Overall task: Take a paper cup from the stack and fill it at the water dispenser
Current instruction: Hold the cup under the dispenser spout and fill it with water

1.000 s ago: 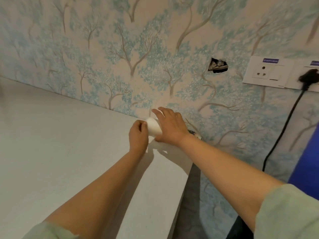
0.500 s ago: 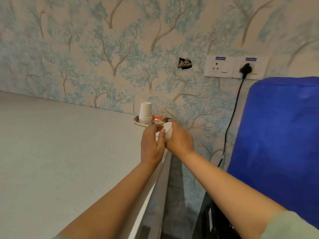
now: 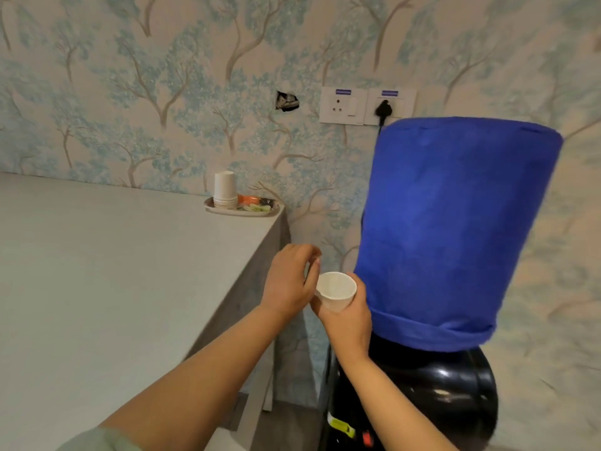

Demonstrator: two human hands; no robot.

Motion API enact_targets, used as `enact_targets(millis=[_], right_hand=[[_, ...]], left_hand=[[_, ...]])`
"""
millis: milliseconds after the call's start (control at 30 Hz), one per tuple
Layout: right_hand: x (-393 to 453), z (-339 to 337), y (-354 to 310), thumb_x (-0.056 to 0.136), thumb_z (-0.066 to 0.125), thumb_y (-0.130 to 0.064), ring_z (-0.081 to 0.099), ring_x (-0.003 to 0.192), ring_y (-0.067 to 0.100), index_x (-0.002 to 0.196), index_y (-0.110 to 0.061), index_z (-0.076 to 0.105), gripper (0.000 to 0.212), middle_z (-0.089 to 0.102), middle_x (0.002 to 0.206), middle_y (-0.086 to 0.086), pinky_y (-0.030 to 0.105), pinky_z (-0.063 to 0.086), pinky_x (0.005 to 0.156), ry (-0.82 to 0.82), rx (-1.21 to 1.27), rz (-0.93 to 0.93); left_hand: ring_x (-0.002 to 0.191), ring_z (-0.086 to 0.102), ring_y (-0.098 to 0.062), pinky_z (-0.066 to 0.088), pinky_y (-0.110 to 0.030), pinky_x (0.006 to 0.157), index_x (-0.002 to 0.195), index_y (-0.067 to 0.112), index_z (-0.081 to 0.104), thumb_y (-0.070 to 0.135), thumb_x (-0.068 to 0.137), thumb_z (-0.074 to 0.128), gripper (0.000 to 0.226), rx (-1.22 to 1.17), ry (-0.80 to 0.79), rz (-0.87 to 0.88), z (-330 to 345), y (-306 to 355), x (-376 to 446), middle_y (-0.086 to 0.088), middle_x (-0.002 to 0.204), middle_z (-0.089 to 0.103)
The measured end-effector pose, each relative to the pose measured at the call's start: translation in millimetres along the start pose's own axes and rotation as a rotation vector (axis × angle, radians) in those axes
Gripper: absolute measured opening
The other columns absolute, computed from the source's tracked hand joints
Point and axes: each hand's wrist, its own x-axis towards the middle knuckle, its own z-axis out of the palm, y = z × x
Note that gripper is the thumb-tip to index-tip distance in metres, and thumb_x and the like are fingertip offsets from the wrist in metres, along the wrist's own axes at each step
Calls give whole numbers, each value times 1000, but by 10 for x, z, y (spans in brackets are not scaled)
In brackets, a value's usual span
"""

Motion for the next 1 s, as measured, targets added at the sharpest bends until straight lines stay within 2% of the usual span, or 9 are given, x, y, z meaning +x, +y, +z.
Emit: enact_targets(millis=[100, 233, 300, 467, 600, 700, 833, 1000], right_hand=[[-216, -425, 259, 55, 77, -50, 59, 107, 20, 121, -38, 39, 78, 62, 118, -4, 39, 50, 84, -23, -35, 68], [-546, -1023, 589, 51, 73, -56, 59, 105, 18, 121, -42, 36, 81, 62, 116, -6, 35, 48, 82, -36, -58, 169], [-723, -1274, 748, 49, 72, -58, 59, 103, 16, 121, -43, 36, 82, 63, 113, -8, 35, 49, 83, -47, -70, 203], [-1137, -1862, 1169, 52, 77, -52, 57, 106, 19, 125, -35, 38, 84, 62, 115, -5, 40, 49, 87, -29, -124, 303], [-1392, -2104, 1485, 55, 79, -48, 58, 104, 21, 125, -31, 41, 82, 62, 112, -3, 39, 49, 86, -31, -115, 403], [-1579, -2161, 1667, 57, 80, -46, 57, 103, 21, 125, -28, 42, 80, 59, 109, -4, 37, 49, 85, -52, -117, 466], [-1821, -2156, 1923, 56, 77, -52, 53, 98, 17, 123, -29, 42, 79, 57, 109, -4, 34, 50, 82, -124, -151, 566], [-1936, -2014, 2213, 50, 79, -49, 52, 99, 17, 114, -18, 49, 77, 49, 108, -3, 30, 49, 80, -209, -278, 615]], left_hand=[[81, 56, -25, 34, -27, 70, 88, 11, 59, 17, 84, 51, 12, -12, -45, -79, 314, 272, -296, -9, 86, 67], [85, 55, -27, 42, -37, 73, 92, 12, 58, 18, 84, 53, 11, 0, -155, -132, 679, 666, -758, -7, 89, 66], [90, 54, -26, 43, -39, 76, 99, 13, 57, 21, 83, 54, 17, 37, -234, -159, 820, 828, -996, -6, 93, 65], [113, 47, -25, 37, -36, 92, 117, 13, 50, 32, 79, 59, 43, 232, -461, -165, 1136, 1096, -1522, -6, 117, 57], [133, 30, -25, 24, -41, 110, 133, 15, 35, 36, 74, 65, 70, 373, -645, -224, 1291, 1130, -1764, -8, 140, 38], [143, 9, -30, 12, -47, 115, 141, 14, 19, 38, 73, 68, 87, 458, -760, -314, 1367, 1089, -1889, -16, 153, 15], [143, -10, -34, 3, -51, 115, 145, 15, -1, 43, 70, 71, 107, 584, -868, -305, 1524, 1021, -1980, -19, 156, -8], [134, -30, -33, -10, -53, 110, 142, 16, -17, 45, 64, 75, 125, 631, -850, -159, 1824, 953, -1946, -18, 154, -19]])
